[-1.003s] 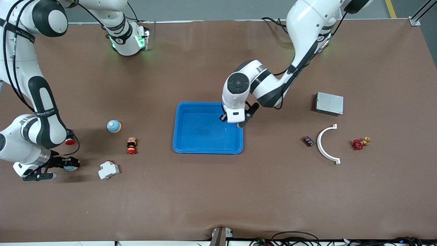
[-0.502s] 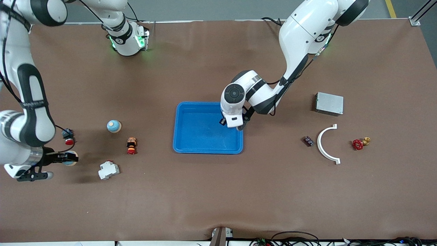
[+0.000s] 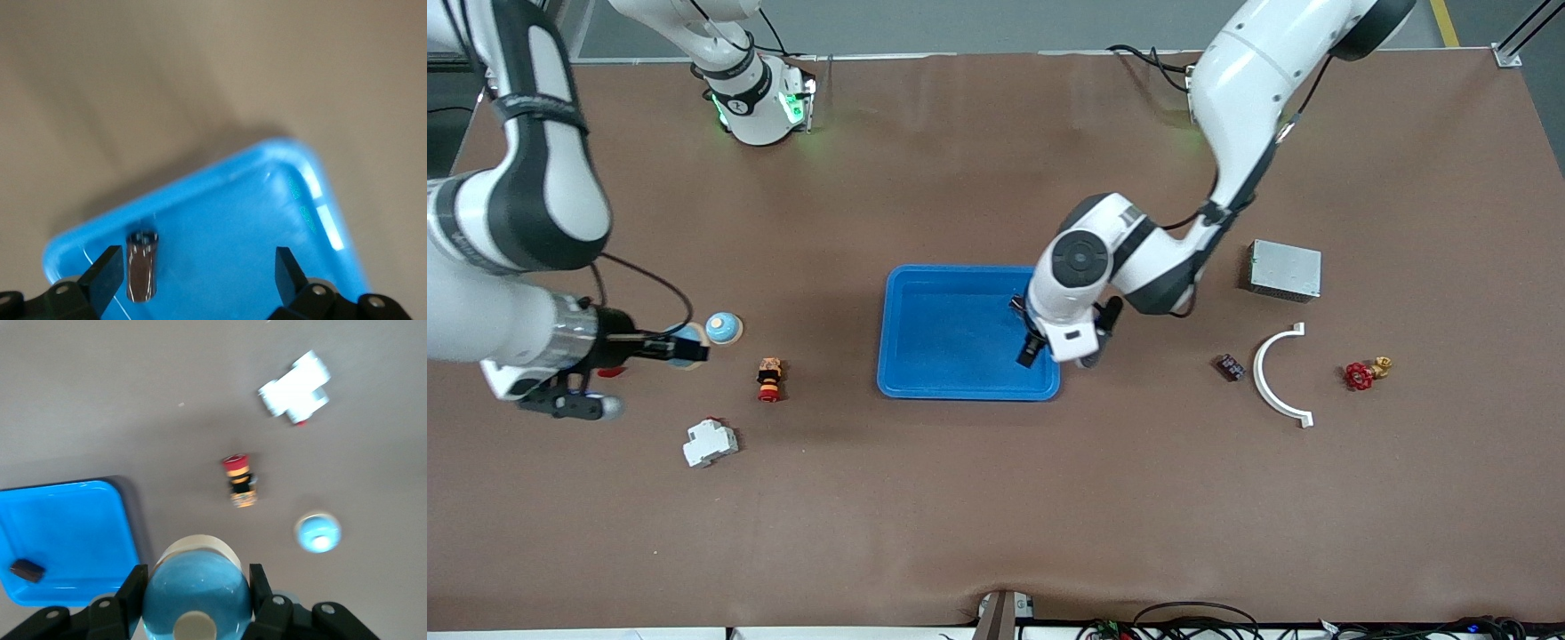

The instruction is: Place electrolytic capacitor and blue bell in tray

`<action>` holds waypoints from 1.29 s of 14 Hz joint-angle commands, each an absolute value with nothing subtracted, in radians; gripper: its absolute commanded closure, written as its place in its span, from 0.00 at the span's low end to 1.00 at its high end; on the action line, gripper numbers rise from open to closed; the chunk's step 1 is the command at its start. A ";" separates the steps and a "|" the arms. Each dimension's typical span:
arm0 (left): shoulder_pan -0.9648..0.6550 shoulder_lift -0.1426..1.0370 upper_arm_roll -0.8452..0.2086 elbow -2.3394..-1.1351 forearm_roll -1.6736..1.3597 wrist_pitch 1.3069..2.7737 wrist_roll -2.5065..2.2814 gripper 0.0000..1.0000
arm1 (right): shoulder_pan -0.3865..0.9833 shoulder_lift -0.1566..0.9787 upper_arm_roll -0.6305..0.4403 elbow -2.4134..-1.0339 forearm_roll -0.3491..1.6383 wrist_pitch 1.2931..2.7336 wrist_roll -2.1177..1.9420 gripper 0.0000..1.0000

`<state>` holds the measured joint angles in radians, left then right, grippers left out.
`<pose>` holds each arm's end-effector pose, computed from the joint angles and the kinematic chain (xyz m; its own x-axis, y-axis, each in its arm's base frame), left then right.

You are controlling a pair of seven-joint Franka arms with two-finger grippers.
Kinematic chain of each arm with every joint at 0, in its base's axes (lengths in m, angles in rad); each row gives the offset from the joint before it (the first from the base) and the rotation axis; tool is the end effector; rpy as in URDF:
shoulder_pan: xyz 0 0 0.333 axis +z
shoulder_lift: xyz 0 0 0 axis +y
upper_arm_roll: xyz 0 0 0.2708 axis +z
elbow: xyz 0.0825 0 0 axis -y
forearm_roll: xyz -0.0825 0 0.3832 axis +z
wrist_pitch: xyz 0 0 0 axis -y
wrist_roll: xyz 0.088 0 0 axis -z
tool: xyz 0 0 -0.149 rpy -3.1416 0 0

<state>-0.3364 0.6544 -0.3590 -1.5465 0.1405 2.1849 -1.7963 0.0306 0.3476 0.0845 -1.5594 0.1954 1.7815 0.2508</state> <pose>0.5404 -0.4110 0.2107 0.4581 0.8830 -0.1025 0.8879 -0.4600 0.0051 0.6218 0.0929 0.3558 0.9689 -0.1724 -0.1774 -0.2031 -0.9638 -0.1729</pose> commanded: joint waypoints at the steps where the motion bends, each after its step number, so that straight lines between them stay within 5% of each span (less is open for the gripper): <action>1: -0.238 0.536 -0.362 -1.583 0.160 2.055 -1.670 0.00 | 0.144 0.240 0.072 -1.770 0.219 1.944 0.413 1.00; 4: -0.102 0.483 -0.362 -1.629 0.160 1.924 -1.415 0.00 | 0.271 0.235 0.072 -1.864 0.212 2.077 0.599 1.00; 9: 0.109 0.445 -0.370 -1.750 0.170 1.931 -1.108 0.00 | 0.426 0.271 0.071 -1.963 0.195 2.273 0.799 1.00; 16: 0.189 0.494 -0.364 -1.947 0.195 2.272 -1.072 0.01 | 0.515 0.432 0.071 -1.963 0.123 2.394 0.942 1.00; 18: 0.175 0.518 -0.365 -1.948 0.193 2.310 -1.107 0.10 | 0.534 0.463 0.069 -1.963 0.123 2.440 0.977 1.00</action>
<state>0.1816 0.5115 -0.3582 -1.9377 0.1740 2.2698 -1.0674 0.5070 0.4437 0.0814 -1.9653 0.1393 2.4062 0.9275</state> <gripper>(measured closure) 0.026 0.339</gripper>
